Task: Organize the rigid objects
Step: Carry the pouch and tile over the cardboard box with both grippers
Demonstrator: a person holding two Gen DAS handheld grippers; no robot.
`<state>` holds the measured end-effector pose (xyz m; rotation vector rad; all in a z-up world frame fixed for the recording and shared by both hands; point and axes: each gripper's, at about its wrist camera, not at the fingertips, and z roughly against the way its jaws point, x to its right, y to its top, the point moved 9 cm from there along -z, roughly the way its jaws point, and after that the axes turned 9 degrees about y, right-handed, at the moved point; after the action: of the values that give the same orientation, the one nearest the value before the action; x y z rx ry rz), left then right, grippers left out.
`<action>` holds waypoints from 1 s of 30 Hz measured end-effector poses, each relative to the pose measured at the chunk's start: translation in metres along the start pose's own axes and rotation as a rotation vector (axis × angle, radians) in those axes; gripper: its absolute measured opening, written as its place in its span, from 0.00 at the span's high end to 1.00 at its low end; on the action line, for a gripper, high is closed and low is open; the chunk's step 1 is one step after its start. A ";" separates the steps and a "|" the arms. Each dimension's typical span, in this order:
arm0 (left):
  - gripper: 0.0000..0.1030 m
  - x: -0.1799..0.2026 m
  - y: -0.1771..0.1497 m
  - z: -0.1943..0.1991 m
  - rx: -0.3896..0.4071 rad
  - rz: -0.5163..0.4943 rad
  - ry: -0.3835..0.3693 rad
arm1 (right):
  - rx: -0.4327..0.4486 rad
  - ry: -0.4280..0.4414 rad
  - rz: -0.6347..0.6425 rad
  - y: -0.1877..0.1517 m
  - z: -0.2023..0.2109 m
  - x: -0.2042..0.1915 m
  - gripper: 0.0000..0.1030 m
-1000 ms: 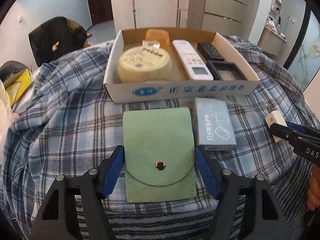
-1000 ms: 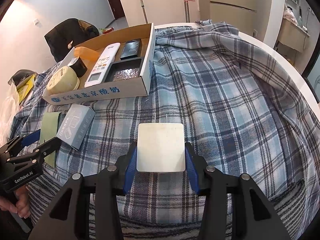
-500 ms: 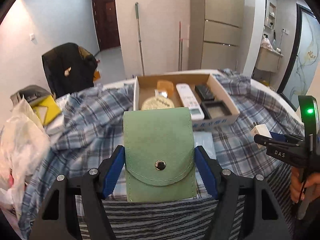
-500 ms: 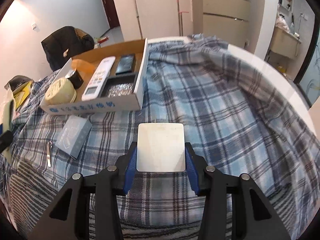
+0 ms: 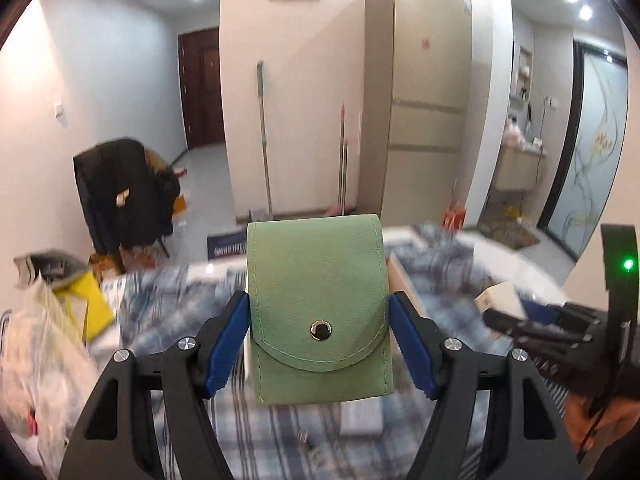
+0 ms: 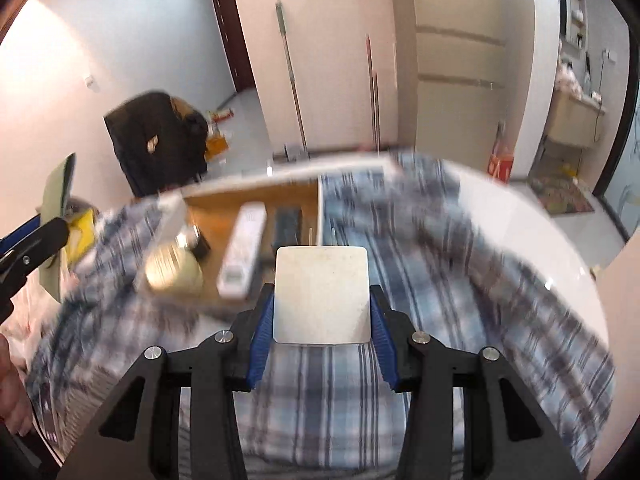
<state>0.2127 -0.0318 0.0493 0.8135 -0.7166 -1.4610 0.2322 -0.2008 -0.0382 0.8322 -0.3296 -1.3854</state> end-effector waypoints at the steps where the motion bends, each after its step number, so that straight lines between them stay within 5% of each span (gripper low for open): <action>1: 0.30 0.001 0.011 0.002 0.017 0.006 -0.001 | 0.015 0.007 -0.004 0.010 0.000 -0.004 0.58; 6: 0.30 0.005 0.043 0.003 0.062 0.010 -0.019 | 0.041 0.038 -0.001 0.048 -0.008 -0.015 0.58; 11: 0.30 0.001 0.050 -0.016 0.047 0.064 -0.028 | 0.010 0.034 -0.040 0.050 -0.037 -0.004 0.58; 23: 0.30 0.016 -0.013 -0.104 -0.143 0.024 -0.041 | -0.219 0.074 -0.023 -0.010 -0.130 -0.002 0.58; 30: 0.30 0.021 -0.036 -0.130 -0.197 0.020 -0.029 | -0.149 0.072 0.028 -0.011 -0.158 0.001 0.58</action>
<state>0.3009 -0.0455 -0.0543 0.6332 -0.5899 -1.5016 0.3283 -0.1505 -0.1533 0.7494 -0.1797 -1.3333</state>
